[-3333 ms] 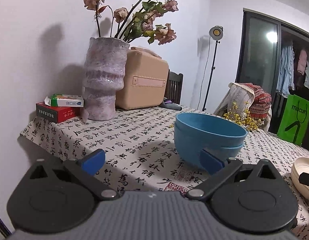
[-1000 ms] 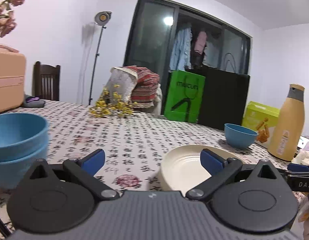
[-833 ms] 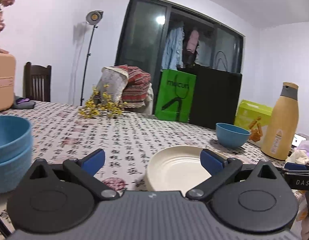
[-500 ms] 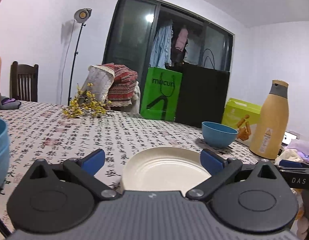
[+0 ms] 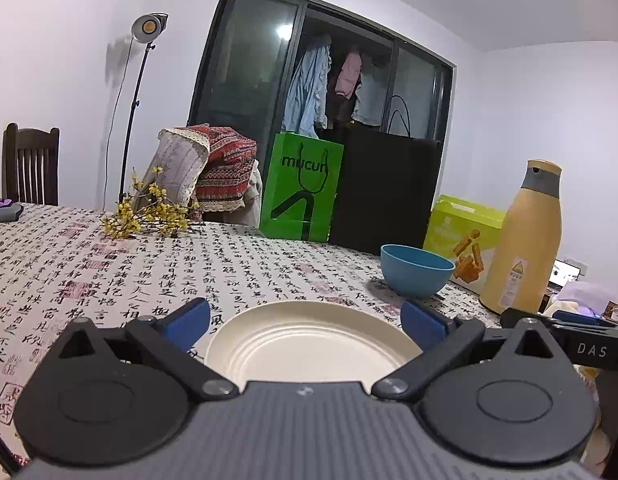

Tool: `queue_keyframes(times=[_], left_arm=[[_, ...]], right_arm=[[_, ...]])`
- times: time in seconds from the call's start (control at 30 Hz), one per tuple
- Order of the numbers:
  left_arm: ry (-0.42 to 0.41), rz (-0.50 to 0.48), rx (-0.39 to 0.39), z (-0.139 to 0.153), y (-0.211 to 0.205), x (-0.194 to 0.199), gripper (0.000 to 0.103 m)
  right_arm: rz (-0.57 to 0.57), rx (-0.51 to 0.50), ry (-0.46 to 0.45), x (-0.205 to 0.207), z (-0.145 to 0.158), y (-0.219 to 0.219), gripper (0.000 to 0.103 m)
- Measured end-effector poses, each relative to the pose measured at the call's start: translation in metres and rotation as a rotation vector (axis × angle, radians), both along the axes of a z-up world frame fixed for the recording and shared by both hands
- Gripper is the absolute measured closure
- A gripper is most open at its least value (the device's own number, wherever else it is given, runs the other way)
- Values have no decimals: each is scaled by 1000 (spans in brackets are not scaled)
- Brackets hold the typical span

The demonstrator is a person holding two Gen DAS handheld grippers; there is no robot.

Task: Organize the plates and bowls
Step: 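Move both open grippers past the cream plates toward the last blue bowl, then position both open grippers around the rim of the last blue bowl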

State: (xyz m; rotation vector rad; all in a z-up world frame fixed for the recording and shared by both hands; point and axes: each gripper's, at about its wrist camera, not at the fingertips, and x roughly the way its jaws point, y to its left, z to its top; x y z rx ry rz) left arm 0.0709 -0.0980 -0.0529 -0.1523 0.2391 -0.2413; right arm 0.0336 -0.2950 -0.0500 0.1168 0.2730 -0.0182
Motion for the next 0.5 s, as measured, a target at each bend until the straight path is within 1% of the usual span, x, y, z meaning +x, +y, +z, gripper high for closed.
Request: queue_keyframes(times=[0.5], left_arm=[[3, -58, 15, 15, -22, 17, 0]], right_arm=[[-28, 16, -11, 9, 15, -7, 0]])
